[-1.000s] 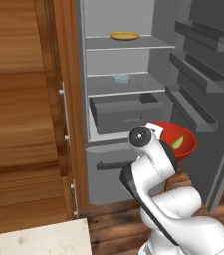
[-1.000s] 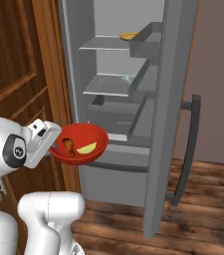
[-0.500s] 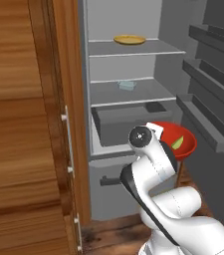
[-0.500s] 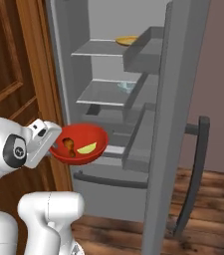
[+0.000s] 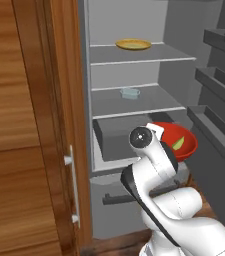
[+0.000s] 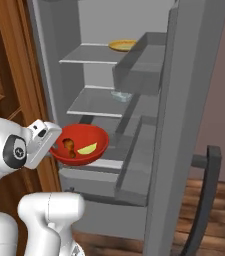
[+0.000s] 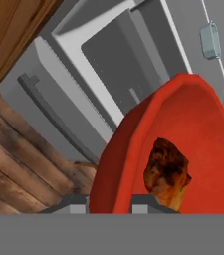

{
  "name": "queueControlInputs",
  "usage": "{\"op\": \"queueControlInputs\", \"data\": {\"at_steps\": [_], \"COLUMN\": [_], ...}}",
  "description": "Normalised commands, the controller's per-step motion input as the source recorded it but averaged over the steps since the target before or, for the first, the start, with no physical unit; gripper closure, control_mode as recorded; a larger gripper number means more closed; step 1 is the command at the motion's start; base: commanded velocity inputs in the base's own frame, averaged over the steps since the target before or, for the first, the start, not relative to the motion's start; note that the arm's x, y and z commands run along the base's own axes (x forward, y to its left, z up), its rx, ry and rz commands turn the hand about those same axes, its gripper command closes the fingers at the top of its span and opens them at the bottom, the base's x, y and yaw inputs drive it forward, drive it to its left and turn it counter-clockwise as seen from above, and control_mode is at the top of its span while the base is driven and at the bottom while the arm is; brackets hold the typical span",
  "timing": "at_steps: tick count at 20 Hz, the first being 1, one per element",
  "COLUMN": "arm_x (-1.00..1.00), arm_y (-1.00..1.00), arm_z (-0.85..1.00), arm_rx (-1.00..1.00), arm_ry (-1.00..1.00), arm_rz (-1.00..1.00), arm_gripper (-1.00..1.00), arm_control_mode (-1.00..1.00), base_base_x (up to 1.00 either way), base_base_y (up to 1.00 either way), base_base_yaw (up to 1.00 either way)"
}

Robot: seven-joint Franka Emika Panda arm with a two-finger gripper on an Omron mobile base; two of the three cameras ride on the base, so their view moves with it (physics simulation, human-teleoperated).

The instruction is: Pick the chicken drumstick and lemon wedge from their plates and place them in the bowl. Then put the bowl in the fridge.

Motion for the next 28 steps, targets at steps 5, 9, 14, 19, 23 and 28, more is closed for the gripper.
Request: {"op": "queueControlInputs", "data": {"at_steps": [5,9,14,19,23,28], "arm_x": [0.00,0.00,0.00,0.00,0.00,0.00], "arm_y": [0.00,0.00,0.00,0.00,0.00,0.00], "arm_z": [0.00,0.00,0.00,0.00,0.00,0.00], "arm_rx": [0.00,0.00,0.00,0.00,0.00,0.00], "arm_ry": [0.00,0.00,0.00,0.00,0.00,0.00], "arm_rz": [0.00,0.00,0.00,0.00,0.00,0.00], "arm_gripper": [1.00,1.00,1.00,1.00,1.00,1.00], "arm_control_mode": [1.00,1.00,1.00,1.00,1.00,1.00], "base_base_x": [0.51,0.45,0.12,0.00,0.00,0.00], "base_base_y": [0.04,0.00,0.00,0.00,0.00,0.00], "base_base_yaw": [-0.01,0.00,-0.01,0.00,0.00,0.00]}}
